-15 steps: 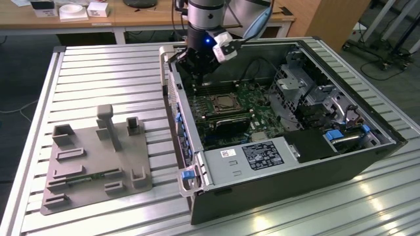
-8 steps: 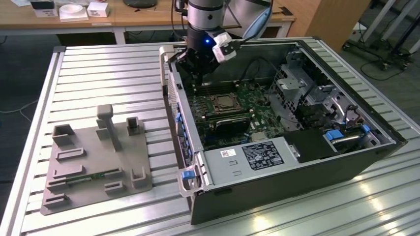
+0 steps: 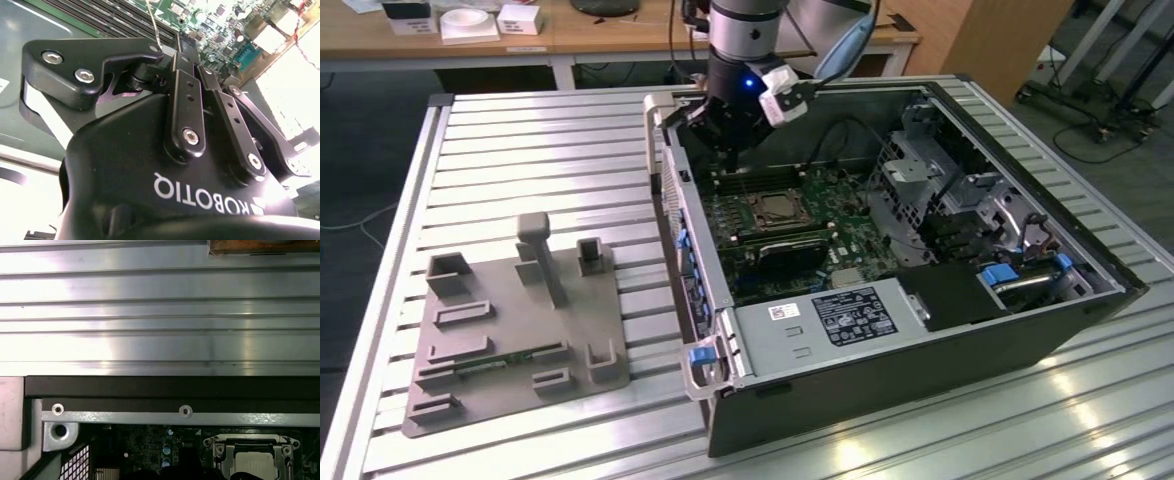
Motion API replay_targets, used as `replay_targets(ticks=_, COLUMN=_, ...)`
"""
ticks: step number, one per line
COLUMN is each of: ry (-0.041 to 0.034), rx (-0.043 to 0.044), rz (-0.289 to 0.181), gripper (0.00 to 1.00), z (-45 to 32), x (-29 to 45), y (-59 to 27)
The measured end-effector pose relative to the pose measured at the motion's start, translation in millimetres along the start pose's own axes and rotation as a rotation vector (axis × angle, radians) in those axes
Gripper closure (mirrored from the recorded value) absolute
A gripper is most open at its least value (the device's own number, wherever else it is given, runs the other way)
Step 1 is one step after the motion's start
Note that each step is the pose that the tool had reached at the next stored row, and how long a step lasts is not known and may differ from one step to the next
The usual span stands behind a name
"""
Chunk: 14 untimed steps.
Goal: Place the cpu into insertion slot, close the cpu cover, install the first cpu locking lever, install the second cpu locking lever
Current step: 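Install the first cpu locking lever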
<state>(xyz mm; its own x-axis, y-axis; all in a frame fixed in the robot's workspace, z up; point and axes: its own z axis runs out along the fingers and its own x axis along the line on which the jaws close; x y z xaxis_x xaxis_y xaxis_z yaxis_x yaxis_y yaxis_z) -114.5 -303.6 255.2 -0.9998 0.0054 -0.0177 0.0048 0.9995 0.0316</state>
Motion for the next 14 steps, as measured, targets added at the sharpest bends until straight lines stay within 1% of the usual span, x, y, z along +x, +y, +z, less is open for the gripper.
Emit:
replay_targets(ticks=5, ry=0.0001, rx=-0.0001, rz=-0.002, gripper=0.90, z=0.1, x=-5.6, y=0.2)
replay_targets(ticks=14, ry=0.0002, rx=-0.0001, rz=-0.005, gripper=0.90, z=0.4, x=-22.1, y=0.6)
